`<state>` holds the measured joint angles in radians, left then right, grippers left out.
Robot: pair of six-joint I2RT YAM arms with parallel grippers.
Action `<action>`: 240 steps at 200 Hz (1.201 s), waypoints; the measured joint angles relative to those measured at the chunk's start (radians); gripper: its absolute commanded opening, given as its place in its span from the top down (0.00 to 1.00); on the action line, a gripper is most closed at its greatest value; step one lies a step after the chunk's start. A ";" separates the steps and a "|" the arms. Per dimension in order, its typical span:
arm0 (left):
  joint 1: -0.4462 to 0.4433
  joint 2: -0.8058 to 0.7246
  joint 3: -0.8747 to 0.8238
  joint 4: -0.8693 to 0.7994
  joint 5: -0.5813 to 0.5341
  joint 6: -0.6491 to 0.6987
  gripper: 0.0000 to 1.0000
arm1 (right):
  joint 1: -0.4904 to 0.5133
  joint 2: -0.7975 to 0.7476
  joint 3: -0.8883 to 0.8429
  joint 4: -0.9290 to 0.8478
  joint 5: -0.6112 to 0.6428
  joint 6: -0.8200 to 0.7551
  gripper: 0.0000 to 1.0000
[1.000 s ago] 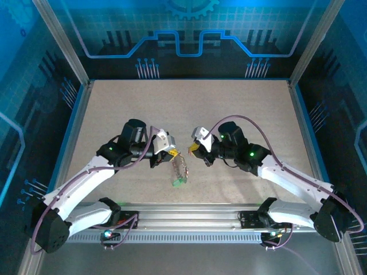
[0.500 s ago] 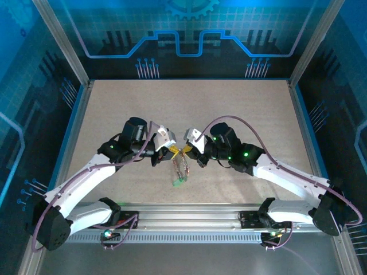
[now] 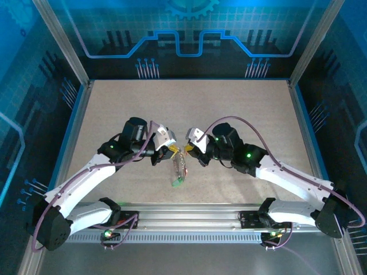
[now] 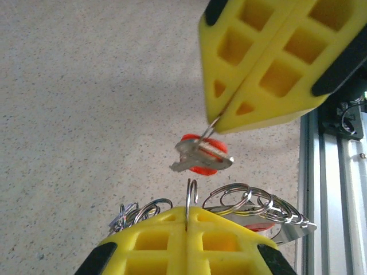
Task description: Put the keys on the keyring
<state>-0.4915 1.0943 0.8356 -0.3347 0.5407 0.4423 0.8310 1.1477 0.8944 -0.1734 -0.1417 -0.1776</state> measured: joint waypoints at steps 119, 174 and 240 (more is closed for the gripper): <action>0.001 0.003 0.000 0.004 -0.039 -0.023 1.00 | 0.035 0.068 0.048 -0.035 0.014 -0.006 1.00; 0.001 0.005 0.000 0.004 -0.035 -0.026 1.00 | 0.046 0.087 0.064 -0.035 0.039 0.010 1.00; 0.001 0.005 0.000 0.004 -0.027 -0.034 1.00 | 0.059 0.118 0.082 -0.035 0.069 0.074 1.00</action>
<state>-0.4908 1.0992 0.8356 -0.3309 0.5133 0.4080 0.8902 1.2655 0.9768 -0.2085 -0.0731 -0.1032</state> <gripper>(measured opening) 0.052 0.060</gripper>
